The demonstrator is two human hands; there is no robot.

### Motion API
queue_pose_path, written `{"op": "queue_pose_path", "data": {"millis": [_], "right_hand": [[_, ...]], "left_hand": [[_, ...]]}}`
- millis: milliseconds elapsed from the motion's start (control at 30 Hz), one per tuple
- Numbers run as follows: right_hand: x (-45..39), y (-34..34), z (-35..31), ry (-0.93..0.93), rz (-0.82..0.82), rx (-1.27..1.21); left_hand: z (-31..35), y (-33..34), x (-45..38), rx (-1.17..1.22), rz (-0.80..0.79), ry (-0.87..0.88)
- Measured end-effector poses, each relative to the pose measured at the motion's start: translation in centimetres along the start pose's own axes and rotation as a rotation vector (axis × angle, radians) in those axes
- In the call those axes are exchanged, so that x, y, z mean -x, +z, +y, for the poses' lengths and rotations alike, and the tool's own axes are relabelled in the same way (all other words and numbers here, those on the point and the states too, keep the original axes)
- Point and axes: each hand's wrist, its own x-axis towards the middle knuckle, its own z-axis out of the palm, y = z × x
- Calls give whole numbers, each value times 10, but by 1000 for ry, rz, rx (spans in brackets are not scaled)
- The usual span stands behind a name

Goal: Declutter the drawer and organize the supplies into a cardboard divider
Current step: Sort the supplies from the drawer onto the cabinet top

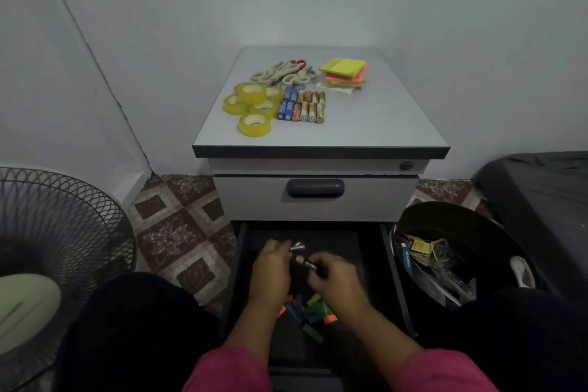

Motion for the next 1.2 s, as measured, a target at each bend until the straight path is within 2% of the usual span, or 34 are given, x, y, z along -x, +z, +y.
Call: {"op": "queue_pose_path", "data": {"millis": [167,233,333,467,600,767,967,1200], "right_hand": [[-10,-49,-63,-62,209,-253],[-17,-71,-91,-117,286,-273],[-34,-96,-130,-143,357,-263],[-67,-112,-168,-117,401,-58],[-100,-112,-187,-28,335,28],[-118,-107,-190,36,316,8],[-112,-115,-183,-31,357,129],[-110,-120,-185,-68,169,227]], "left_hand": [[44,-55,-18,204,455,211],[67,-83,-28,297,553,214],[91,-113,-47,248,672,256],[105,-134,-78,30,619,288],[114,-140,-98,-106,488,261],[118,-142,-104,-130,454,209],[109,-139,-105,-141,439,211],[103,-140,-102,-110,432,253]]}}
